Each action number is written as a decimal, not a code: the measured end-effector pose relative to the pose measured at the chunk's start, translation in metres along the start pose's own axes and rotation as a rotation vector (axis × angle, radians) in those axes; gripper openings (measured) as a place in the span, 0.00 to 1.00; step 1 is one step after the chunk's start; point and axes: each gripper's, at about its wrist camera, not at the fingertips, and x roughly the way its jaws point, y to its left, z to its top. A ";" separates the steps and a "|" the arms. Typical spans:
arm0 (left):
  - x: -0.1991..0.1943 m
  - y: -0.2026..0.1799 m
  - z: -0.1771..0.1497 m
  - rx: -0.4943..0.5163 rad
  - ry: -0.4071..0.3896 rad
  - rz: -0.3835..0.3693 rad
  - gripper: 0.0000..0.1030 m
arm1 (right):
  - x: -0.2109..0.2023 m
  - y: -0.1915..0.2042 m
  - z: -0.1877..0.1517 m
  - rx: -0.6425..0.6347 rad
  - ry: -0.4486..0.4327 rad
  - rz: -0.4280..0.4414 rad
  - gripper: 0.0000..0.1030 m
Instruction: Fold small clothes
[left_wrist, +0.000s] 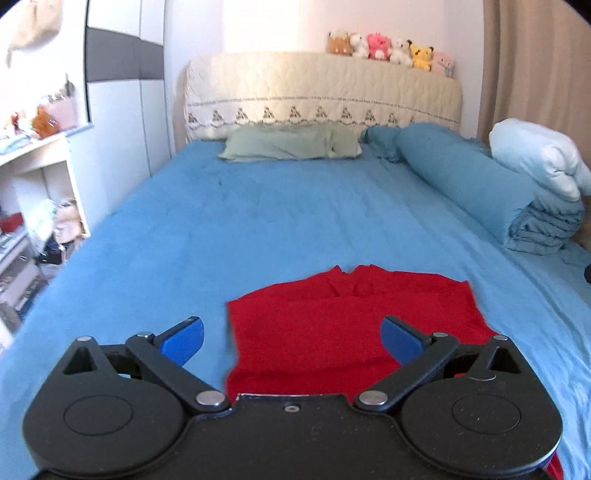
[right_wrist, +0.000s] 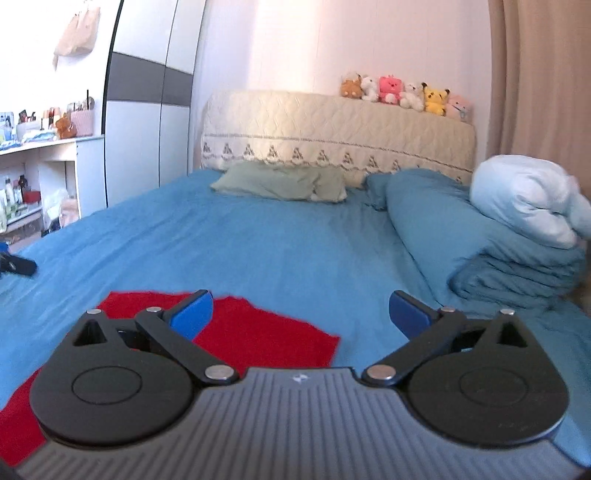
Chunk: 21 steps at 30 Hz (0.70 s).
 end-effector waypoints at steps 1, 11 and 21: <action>-0.018 0.002 -0.006 -0.001 -0.005 -0.002 1.00 | -0.019 -0.003 -0.001 0.000 0.024 0.013 1.00; -0.089 0.027 -0.121 -0.098 0.154 -0.023 1.00 | -0.128 -0.021 -0.080 0.115 0.229 0.053 1.00; -0.047 0.040 -0.210 -0.235 0.320 -0.081 0.74 | -0.130 -0.009 -0.185 0.226 0.418 0.041 1.00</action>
